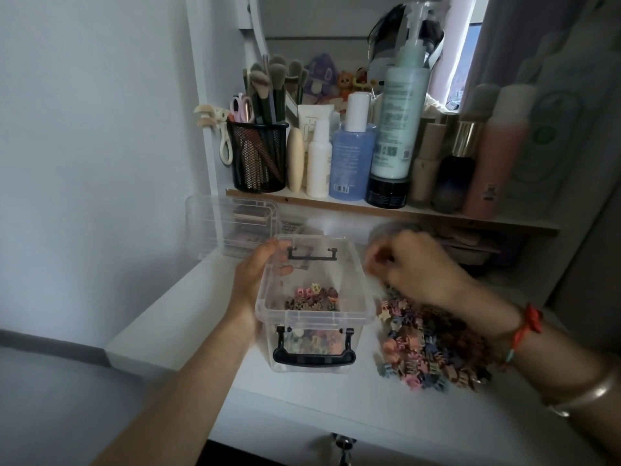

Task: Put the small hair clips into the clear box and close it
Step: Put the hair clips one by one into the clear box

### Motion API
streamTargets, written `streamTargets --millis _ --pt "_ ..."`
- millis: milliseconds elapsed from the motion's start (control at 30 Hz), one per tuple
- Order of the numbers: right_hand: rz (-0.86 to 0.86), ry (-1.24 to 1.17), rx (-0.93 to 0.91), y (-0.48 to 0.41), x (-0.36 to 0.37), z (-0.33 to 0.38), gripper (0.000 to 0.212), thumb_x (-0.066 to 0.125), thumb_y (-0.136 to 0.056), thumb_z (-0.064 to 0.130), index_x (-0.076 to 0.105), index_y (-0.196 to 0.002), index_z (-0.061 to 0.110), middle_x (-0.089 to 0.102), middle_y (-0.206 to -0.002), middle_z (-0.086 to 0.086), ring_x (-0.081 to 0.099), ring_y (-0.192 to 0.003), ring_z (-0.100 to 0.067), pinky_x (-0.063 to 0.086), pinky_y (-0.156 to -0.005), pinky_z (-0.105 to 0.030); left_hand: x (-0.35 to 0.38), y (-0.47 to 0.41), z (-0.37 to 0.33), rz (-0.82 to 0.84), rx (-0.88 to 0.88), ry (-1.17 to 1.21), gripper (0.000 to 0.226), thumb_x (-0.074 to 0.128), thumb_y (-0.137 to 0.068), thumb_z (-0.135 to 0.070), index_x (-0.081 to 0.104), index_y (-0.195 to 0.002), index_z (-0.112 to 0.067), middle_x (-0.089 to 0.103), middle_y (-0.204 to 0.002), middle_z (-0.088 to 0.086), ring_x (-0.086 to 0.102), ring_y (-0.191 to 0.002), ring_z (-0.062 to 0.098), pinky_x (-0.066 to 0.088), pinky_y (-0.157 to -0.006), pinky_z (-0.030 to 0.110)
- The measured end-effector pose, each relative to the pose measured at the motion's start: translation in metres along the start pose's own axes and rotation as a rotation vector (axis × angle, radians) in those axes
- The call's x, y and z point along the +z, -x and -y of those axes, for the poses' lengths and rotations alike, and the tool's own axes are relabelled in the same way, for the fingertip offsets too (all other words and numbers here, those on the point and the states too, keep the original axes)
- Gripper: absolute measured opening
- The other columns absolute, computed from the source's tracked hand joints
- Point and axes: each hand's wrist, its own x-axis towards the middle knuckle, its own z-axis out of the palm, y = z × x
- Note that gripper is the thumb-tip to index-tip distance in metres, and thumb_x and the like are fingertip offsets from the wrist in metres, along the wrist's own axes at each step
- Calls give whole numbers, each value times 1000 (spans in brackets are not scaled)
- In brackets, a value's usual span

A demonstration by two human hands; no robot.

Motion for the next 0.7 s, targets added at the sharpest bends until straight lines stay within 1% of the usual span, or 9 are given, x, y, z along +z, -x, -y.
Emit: streamTargets --millis 33,100,200,267,367,434,567,634,701 --pt "-84 -129 -6 -3 -7 4 11 62 -84 24 70 -90 20 66 -82 10 57 -71 9 38 -66 0 0 -1 0 -2 0 -3 22 46 -91 -34 63 -84 -21 62 -88 0 58 -79 14 39 -63 29" --pt "-89 -290 -54 -6 -19 15 23 63 -83 29 68 -103 18 60 -76 15 52 -60 14 36 -59 2 0 -1 0 -2 -5 -3 22 46 -91 -35 62 -83 -22 62 -87 0 59 -79 14 39 -62 29" --pt "0 -239 -55 -6 -25 17 38 62 -84 29 56 -121 21 62 -90 8 54 -71 5 37 -66 -2 0 -1 0 5 -9 12 23 46 -91 -34 62 -81 -21 61 -83 -2 58 -76 13 38 -61 29" --pt "43 -150 -19 -3 -24 8 24 64 -83 22 64 -107 19 65 -95 4 59 -82 -6 39 -68 -3 0 -2 -1 3 -5 15 22 47 -91 -34 62 -80 -21 61 -81 -2 58 -74 13 38 -61 29" --pt "279 84 -13 8 -13 -4 14 65 -82 19 72 -94 17 70 -92 6 59 -84 -2 36 -63 1 -1 0 0 -6 7 13 22 48 -91 -33 63 -81 -21 62 -81 -3 58 -74 14 38 -62 29" --pt "372 176 -16 14 -1 -7 15 65 -80 21 73 -94 18 72 -95 6 62 -88 -4 42 -70 -8 0 1 0 -6 6 14 22 48 -91 -34 63 -81 -22 62 -82 -3 58 -76 14 39 -63 29" --pt "359 269 -24 13 10 -6 16 64 -79 20 72 -94 19 72 -96 5 64 -91 -10 48 -77 -21 0 1 -1 -4 3 -2 22 46 -92 -34 62 -82 -22 62 -84 -2 58 -78 14 38 -62 28" --pt "326 238 -33 9 4 -5 15 64 -79 18 73 -92 18 72 -92 6 62 -84 -7 47 -74 -17 1 2 -1 1 1 -2 22 46 -92 -34 62 -82 -22 61 -85 -2 58 -78 14 37 -62 28" --pt "198 63 3 1 -10 0 10 66 -80 18 73 -87 19 67 -81 9 57 -73 1 42 -64 -7 1 2 -1 0 4 -3 23 45 -92 -34 63 -83 -23 61 -85 -2 58 -79 14 37 -61 28"
